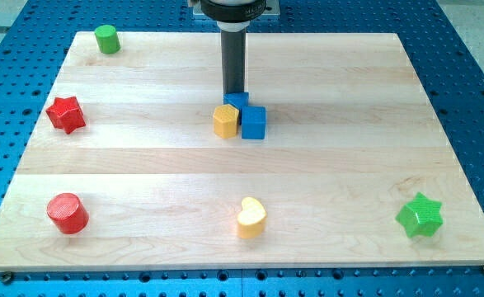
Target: Slide the green star to the bottom left side of the blue cube
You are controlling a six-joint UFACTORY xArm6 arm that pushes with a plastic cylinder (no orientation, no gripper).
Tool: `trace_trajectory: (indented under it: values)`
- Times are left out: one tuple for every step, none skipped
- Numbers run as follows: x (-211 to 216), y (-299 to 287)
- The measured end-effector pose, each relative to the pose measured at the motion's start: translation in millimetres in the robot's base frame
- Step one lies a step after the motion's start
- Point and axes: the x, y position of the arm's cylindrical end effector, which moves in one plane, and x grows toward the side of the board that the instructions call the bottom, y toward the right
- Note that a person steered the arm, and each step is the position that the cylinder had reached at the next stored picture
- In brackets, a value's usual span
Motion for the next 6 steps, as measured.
trace_trajectory:
  values:
    - [-7.9, 67.0]
    - [35.2, 198.6]
    - [90.8, 326.7]
    - [147.6, 345.6]
    - [172.8, 275.6]
    - [168.3, 204.2]
